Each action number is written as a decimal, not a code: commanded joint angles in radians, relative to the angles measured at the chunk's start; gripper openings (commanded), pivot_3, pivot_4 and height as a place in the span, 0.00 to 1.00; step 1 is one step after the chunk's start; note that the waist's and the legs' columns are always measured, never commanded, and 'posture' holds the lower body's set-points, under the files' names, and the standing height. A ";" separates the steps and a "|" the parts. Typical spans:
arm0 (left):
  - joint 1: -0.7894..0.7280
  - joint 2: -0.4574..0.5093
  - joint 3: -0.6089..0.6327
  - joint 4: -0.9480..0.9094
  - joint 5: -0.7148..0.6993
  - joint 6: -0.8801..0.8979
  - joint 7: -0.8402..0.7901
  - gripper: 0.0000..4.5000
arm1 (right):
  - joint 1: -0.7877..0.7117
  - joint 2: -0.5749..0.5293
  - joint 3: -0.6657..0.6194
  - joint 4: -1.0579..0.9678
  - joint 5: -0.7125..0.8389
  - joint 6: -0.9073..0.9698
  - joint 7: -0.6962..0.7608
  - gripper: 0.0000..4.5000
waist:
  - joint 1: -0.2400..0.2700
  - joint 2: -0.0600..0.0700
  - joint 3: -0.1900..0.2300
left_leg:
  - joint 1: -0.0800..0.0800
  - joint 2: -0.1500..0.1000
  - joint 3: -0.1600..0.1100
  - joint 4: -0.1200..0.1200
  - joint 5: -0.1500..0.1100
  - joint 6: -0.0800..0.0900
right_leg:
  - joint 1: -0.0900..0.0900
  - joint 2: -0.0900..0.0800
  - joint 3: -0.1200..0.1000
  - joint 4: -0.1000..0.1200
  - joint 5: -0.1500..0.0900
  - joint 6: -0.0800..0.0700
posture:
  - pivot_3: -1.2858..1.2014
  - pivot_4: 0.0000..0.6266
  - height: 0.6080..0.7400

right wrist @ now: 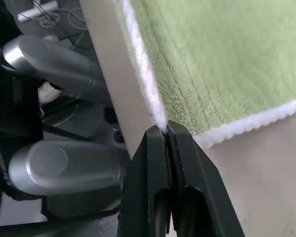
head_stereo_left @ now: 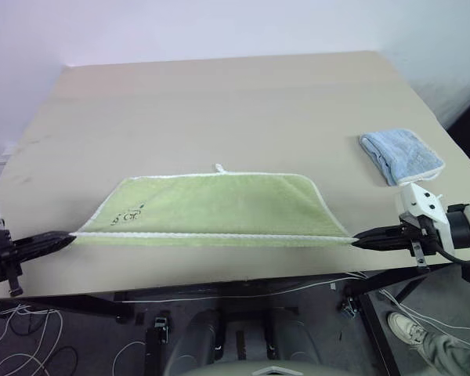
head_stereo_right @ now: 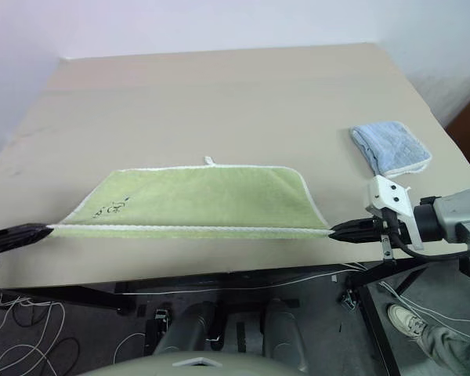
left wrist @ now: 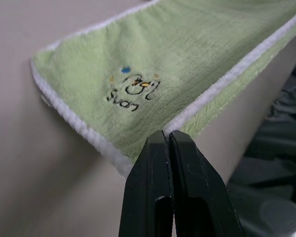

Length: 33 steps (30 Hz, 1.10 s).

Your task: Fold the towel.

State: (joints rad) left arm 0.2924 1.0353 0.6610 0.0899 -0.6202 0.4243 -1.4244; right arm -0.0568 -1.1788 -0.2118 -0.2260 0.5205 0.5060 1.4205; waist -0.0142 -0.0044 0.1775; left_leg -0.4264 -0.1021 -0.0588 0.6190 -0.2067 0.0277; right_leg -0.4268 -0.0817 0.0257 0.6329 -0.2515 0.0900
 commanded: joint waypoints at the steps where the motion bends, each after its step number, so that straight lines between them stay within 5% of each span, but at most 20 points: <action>1: -0.018 0.033 0.052 0.085 0.033 0.001 0.035 0.01 | 0.006 -0.050 -0.051 0.034 -0.026 0.024 -0.014 0.00 | 0.003 0.000 0.000 | 0.000 0.000 0.000 -0.001 0.000 0.000 | 0.000 0.000 0.000 -0.001 0.000 0.000 | 0.52 0.24 1.00; 9: -0.382 0.007 -0.140 0.235 0.051 -0.017 0.113 0.01 | -0.228 0.057 0.092 0.161 -0.023 0.024 -0.061 0.00 | 0.003 0.000 0.000 | 0.000 0.000 0.001 -0.003 0.000 0.000 | 0.000 -0.001 -0.002 -0.003 0.001 0.000 | 0.52 0.24 1.00; 17: -0.575 0.004 -0.300 0.454 0.150 -0.097 0.066 0.01 | -0.481 0.231 0.211 0.446 -0.119 -0.064 -0.120 0.00 | -0.002 0.000 0.000 | 0.000 0.000 0.002 -0.004 0.000 0.000 | -0.002 0.000 -0.001 -0.001 0.003 0.005 | 0.52 0.24 1.00; 33: -0.866 -0.070 -0.380 0.749 0.256 -0.247 0.119 0.01 | -0.684 0.411 0.238 0.748 -0.208 -0.143 -0.142 0.00 | -0.005 0.000 -0.001 | 0.000 -0.002 0.002 -0.001 0.001 0.001 | -0.002 0.001 -0.002 0.002 0.005 0.007 | 0.52 0.24 1.00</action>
State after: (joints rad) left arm -0.5488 0.9493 0.2732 0.8043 -0.3795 0.2034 -1.3094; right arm -0.7124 -0.7645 0.0435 0.5011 0.3247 0.3873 1.2873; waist -0.0188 -0.0047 0.1769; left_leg -0.4261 -0.1038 -0.0571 0.6186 -0.2053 0.0293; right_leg -0.4287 -0.0806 0.0240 0.6359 -0.2469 0.0969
